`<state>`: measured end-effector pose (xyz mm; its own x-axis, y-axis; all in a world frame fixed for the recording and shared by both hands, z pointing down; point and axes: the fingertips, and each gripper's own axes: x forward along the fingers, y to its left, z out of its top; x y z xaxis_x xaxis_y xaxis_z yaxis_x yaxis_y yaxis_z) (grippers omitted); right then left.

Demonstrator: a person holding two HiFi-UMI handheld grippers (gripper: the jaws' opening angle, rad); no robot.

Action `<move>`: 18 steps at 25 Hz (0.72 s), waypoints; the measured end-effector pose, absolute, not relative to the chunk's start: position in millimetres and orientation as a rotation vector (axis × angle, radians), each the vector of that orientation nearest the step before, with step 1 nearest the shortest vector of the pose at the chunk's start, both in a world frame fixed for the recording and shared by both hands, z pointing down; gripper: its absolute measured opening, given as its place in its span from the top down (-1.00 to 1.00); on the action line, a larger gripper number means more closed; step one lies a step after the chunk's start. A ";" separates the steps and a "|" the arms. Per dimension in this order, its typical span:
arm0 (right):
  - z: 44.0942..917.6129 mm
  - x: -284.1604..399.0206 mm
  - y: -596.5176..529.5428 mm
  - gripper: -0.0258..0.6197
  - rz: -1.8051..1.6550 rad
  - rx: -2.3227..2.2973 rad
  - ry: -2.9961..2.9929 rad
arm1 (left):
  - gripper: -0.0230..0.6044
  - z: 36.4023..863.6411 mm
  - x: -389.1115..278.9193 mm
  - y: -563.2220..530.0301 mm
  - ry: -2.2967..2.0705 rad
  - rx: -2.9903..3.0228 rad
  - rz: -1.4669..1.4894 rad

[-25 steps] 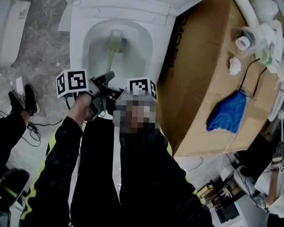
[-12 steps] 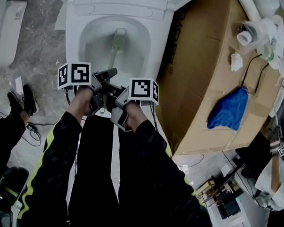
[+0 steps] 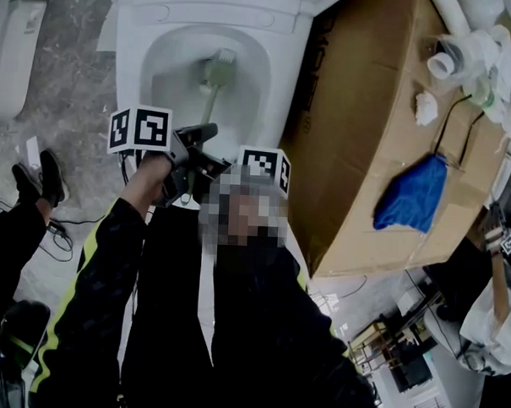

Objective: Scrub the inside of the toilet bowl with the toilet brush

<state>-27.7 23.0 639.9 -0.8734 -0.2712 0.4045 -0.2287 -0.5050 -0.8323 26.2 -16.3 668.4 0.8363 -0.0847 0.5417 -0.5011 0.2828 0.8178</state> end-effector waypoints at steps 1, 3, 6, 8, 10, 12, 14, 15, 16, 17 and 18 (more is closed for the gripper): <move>639.0 -26.3 24.3 0.75 -2.584 -0.787 1.544 | 0.66 667.7 28.1 -14.8 -0.541 1.271 0.301; 637.5 -22.8 27.4 0.75 -2.585 -0.802 1.530 | 0.66 666.5 32.1 -11.7 -0.531 1.269 0.299; 636.5 -18.5 31.5 0.75 -2.575 -0.811 1.520 | 0.66 664.9 37.3 -6.7 -0.513 1.264 0.302; 634.5 -17.0 33.2 0.75 -2.569 -0.807 1.488 | 0.66 664.0 40.2 -4.0 -0.504 1.261 0.306; 632.5 -15.5 35.0 0.75 -2.561 -0.807 1.463 | 0.66 663.3 42.9 -1.4 -0.496 1.254 0.309; 631.2 -13.7 37.9 0.75 -2.559 -0.812 1.451 | 0.66 662.7 45.4 2.0 -0.487 1.250 0.313; 630.3 -11.8 41.8 0.75 -2.564 -0.820 1.443 | 0.66 661.9 47.6 5.9 -0.480 1.245 0.314; 629.8 -10.9 43.8 0.75 -2.565 -0.823 1.440 | 0.66 661.5 48.7 8.2 -0.477 1.242 0.315; 629.2 -10.1 46.0 0.75 -2.566 -0.826 1.434 | 0.66 661.1 49.8 10.7 -0.472 1.238 0.317; 628.6 -9.3 48.4 0.75 -2.568 -0.828 1.425 | 0.66 660.8 51.0 13.6 -0.466 1.233 0.319; 628.1 -8.6 51.3 0.75 -2.573 -0.831 1.414 | 0.66 660.6 52.2 16.8 -0.459 1.226 0.321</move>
<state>-8.6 51.3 628.1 -0.8480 -0.3281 0.4163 -0.1754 -0.5675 -0.8045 52.2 16.8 660.6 0.8654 -0.0096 0.5009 -0.4735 0.3111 0.8240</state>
